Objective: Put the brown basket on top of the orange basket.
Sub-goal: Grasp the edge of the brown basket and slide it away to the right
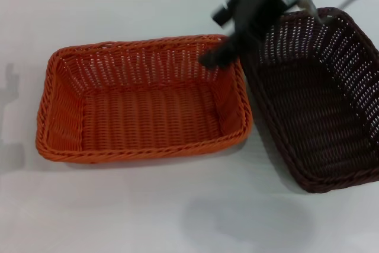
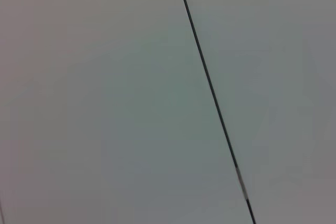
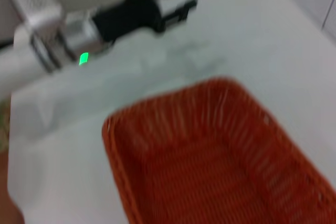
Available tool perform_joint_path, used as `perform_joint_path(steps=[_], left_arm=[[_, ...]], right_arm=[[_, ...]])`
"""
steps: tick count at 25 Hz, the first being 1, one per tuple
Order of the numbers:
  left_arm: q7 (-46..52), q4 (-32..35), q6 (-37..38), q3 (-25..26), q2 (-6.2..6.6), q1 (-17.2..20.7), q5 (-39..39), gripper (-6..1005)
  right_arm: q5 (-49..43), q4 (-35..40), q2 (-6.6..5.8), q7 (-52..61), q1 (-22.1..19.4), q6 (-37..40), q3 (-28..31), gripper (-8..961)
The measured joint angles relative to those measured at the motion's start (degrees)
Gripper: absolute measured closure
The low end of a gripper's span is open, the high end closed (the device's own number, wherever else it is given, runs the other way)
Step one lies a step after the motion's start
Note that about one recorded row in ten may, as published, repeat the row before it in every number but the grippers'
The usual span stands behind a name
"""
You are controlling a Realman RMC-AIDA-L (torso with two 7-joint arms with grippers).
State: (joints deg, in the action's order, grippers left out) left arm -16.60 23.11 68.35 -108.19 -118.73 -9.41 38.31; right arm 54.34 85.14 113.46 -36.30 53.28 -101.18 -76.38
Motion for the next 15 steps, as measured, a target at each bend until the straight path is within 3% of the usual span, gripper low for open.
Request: perform_joint_path(steps=[4, 11, 13, 15], left_arm=[[-0.4, -0.8, -1.0, 1.5, -0.01, -0.5, 0.0, 334], [-0.2, -2.0, -2.7, 5.3, 0.01, -0.8, 0.1, 333], [-0.2, -3.3, -2.9, 6.0, -0.01, -1.4, 0.1, 333], [-0.2, -4.2, -2.9, 6.1, -0.04, -2.0, 0.1, 333]], right_arm=[[-0.2, 2.2, -1.69, 1.6, -2.3, -0.7, -4.7, 130], [0.6, 3.0, -2.51, 3.9, -4.8, -2.7, -13.5, 131], [0.6, 4.5, -2.38, 4.5, -5.7, -2.6, -15.0, 131], [-0.5, 6.8, -1.27, 5.8, -6.5, -1.6, -13.7, 131]])
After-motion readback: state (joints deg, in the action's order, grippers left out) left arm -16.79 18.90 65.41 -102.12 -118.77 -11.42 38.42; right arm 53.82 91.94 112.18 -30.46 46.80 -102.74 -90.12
